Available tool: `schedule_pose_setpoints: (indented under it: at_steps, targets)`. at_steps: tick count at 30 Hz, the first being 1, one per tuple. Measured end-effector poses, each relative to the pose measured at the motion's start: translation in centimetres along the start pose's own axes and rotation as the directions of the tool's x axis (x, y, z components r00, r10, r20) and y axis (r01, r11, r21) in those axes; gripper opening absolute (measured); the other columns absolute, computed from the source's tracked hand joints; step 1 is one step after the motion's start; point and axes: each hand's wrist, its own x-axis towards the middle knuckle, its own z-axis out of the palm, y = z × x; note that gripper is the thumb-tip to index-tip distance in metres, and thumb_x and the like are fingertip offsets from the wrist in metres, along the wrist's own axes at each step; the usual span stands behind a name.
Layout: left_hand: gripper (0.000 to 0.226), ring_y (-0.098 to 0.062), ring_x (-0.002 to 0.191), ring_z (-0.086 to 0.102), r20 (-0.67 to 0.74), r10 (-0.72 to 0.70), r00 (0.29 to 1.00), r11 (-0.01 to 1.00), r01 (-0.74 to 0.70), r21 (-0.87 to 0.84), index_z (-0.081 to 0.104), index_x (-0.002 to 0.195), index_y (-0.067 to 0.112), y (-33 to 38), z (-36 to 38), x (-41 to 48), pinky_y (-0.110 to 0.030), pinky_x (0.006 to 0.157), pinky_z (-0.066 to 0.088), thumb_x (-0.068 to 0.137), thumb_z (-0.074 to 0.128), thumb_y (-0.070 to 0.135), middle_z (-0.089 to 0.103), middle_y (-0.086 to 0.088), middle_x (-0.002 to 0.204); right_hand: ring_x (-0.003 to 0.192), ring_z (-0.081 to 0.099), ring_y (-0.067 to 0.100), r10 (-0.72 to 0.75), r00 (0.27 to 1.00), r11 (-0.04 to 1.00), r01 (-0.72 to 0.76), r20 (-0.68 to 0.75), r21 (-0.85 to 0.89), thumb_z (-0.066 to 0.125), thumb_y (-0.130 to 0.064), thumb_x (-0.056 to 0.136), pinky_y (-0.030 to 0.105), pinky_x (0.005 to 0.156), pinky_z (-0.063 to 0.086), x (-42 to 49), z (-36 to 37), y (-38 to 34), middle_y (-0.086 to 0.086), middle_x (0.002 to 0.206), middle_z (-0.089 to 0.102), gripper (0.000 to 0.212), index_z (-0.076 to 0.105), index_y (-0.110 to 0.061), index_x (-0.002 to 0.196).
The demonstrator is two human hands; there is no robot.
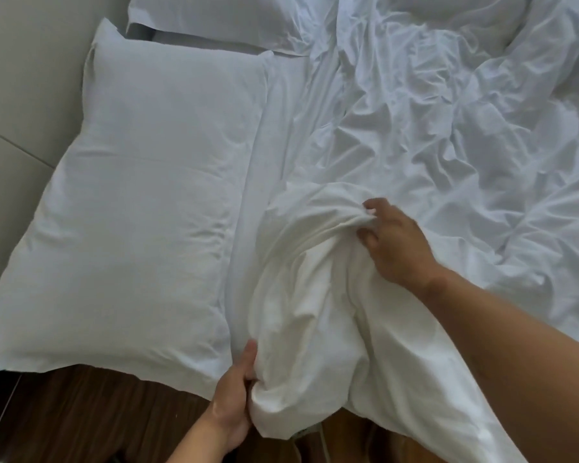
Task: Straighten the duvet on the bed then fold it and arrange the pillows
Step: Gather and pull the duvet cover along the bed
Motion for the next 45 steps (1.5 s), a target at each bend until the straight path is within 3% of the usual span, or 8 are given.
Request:
schedule_pose_setpoints:
  at_steps: [4, 7, 12, 17, 24, 28, 36, 45]
  targets:
    - [0.129, -0.018, 0.126, 0.057, -0.004, 0.245, 0.969, 0.909, -0.228, 0.349, 0.028, 0.152, 0.045, 1.3, -0.2, 0.0, -0.044, 0.109, 0.047, 0.042, 0.091, 0.07, 0.052, 0.005, 0.145, 0.142, 0.038, 0.031, -0.151, 0.982, 0.962, 0.121, -0.111, -0.246, 0.07, -0.043, 0.085, 0.052, 0.119, 0.027, -5.0, 0.7, 0.4, 0.009, 0.155, 0.038, 0.08, 0.035, -0.017, 0.152]
    - [0.139, -0.021, 0.142, 0.038, -0.009, 0.303, 0.953, 0.705, -0.218, 0.675, 0.004, 0.156, 0.049, 2.6, 0.6, -0.3, -0.042, 0.118, 0.035, 0.046, 0.087, 0.073, 0.033, 0.007, 0.155, 0.114, 0.057, 0.032, -0.361, 0.908, 0.907, 0.289, -0.214, -0.308, 0.075, -0.043, 0.076, 0.044, 0.095, 0.046, -12.0, 2.2, 2.1, 0.008, 0.128, 0.053, 0.057, 0.062, -0.014, 0.123]
    - [0.134, -0.024, 0.151, 0.021, 0.025, 0.527, 0.85, 0.332, -0.233, 0.914, -0.011, 0.153, 0.052, 2.5, 3.4, -0.3, -0.044, 0.119, 0.034, 0.05, 0.068, 0.09, -0.003, 0.006, 0.164, 0.132, 0.045, 0.034, 0.031, 0.969, 0.83, 0.112, 0.247, -0.547, 0.076, -0.072, 0.034, 0.056, 0.09, 0.048, -18.2, 7.9, 9.2, 0.009, 0.145, 0.045, 0.122, 0.047, -0.023, 0.142]
    - [0.113, -0.027, 0.134, 0.047, 0.039, 0.445, 0.895, 0.115, -0.1, 0.988, -0.013, 0.153, 0.05, 0.4, 4.9, 3.1, -0.038, 0.109, 0.044, 0.078, 0.07, 0.065, -0.028, 0.001, 0.161, 0.139, 0.041, 0.03, 0.024, 0.957, 0.891, 0.11, 0.288, -0.441, 0.061, -0.027, 0.082, 0.042, 0.077, 0.057, -15.3, 9.9, 11.7, -0.002, 0.152, 0.034, 0.075, 0.032, -0.037, 0.15]
    - [0.146, -0.028, 0.139, 0.042, -0.029, 0.272, 0.962, 0.24, -0.039, 0.97, -0.012, 0.153, 0.053, -0.2, -0.4, 1.9, -0.04, 0.114, 0.039, 0.047, 0.085, 0.076, 0.018, 0.0, 0.159, 0.115, 0.06, 0.008, -0.094, 0.816, 0.945, 0.253, 0.57, -0.206, 0.042, -0.047, 0.074, 0.027, 0.096, 0.047, -19.1, 5.2, 13.2, -0.02, 0.127, 0.064, 0.055, 0.057, -0.054, 0.127]
    - [0.104, -0.02, 0.131, 0.048, -0.049, 0.083, 0.995, 0.828, -0.041, 0.56, 0.024, 0.153, 0.042, -2.2, -1.1, -0.5, -0.045, 0.112, 0.039, 0.069, 0.08, 0.066, 0.045, 0.012, 0.148, 0.119, 0.055, -0.002, -0.081, 0.757, 0.959, 0.236, 0.649, -0.156, 0.048, -0.045, 0.075, 0.017, 0.095, 0.042, -24.6, 4.2, 15.3, -0.033, 0.125, 0.06, 0.038, 0.045, -0.078, 0.094]
    - [0.046, -0.031, 0.094, 0.058, -0.259, 0.553, 0.792, 0.425, -0.001, 0.905, 0.069, 0.106, 0.008, -2.0, 2.1, -1.8, -0.035, 0.083, 0.043, 0.085, 0.069, 0.05, 0.066, -0.012, 0.102, 0.094, 0.051, -0.017, -0.096, 0.888, 0.987, 0.144, 0.45, -0.073, 0.057, -0.048, 0.076, 0.01, 0.077, 0.037, -29.0, 3.4, 16.6, -0.045, 0.097, 0.055, 0.04, 0.049, -0.079, 0.1]
    - [0.057, -0.034, 0.11, 0.069, -0.018, -0.068, 0.998, 0.823, 0.066, 0.564, 0.062, 0.132, 0.014, -5.1, -1.2, -3.5, -0.05, 0.1, 0.051, 0.082, 0.08, 0.036, 0.074, -0.011, 0.118, 0.096, 0.057, -0.004, -0.01, 0.865, 0.998, 0.037, 0.502, -0.044, 0.06, -0.046, 0.08, 0.022, 0.082, 0.047, -28.6, 5.8, 18.9, -0.034, 0.096, 0.062, 0.029, 0.053, -0.072, 0.091]
